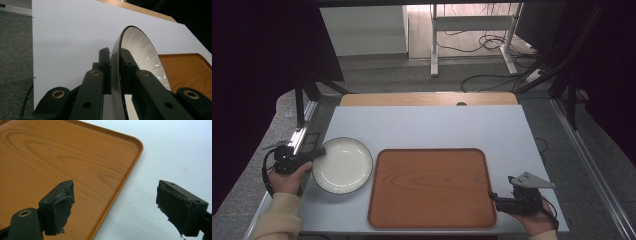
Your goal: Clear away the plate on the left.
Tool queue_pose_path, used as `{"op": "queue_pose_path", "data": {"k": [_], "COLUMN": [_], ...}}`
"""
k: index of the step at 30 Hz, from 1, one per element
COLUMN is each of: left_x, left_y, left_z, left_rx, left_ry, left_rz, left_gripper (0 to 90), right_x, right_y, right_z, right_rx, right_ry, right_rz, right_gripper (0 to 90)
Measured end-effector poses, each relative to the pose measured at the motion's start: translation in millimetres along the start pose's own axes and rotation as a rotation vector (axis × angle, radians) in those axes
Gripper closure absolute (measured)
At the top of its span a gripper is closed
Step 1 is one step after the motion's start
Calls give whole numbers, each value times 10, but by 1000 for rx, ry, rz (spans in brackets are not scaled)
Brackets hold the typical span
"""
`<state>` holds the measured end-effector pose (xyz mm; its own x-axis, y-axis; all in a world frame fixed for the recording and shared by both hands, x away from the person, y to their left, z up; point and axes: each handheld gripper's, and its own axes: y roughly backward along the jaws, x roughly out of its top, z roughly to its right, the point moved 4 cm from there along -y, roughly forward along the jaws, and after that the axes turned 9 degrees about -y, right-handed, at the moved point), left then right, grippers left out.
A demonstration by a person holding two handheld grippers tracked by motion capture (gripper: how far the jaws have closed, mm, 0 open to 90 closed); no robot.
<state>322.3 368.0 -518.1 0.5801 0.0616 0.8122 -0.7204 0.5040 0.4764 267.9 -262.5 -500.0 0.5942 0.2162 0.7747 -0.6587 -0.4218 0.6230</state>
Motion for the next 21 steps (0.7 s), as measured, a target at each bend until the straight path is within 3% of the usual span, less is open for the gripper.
{"op": "queue_pose_path", "data": {"k": [21], "left_x": [139], "left_y": [116], "left_z": [157], "left_rx": [-46], "left_ry": [-6], "left_rz": [67], "left_gripper": [823], "right_x": [2], "right_y": [3], "right_z": [11], "right_rx": [-2], "right_ry": [-5], "right_rz": [2], "right_gripper": [153]}}
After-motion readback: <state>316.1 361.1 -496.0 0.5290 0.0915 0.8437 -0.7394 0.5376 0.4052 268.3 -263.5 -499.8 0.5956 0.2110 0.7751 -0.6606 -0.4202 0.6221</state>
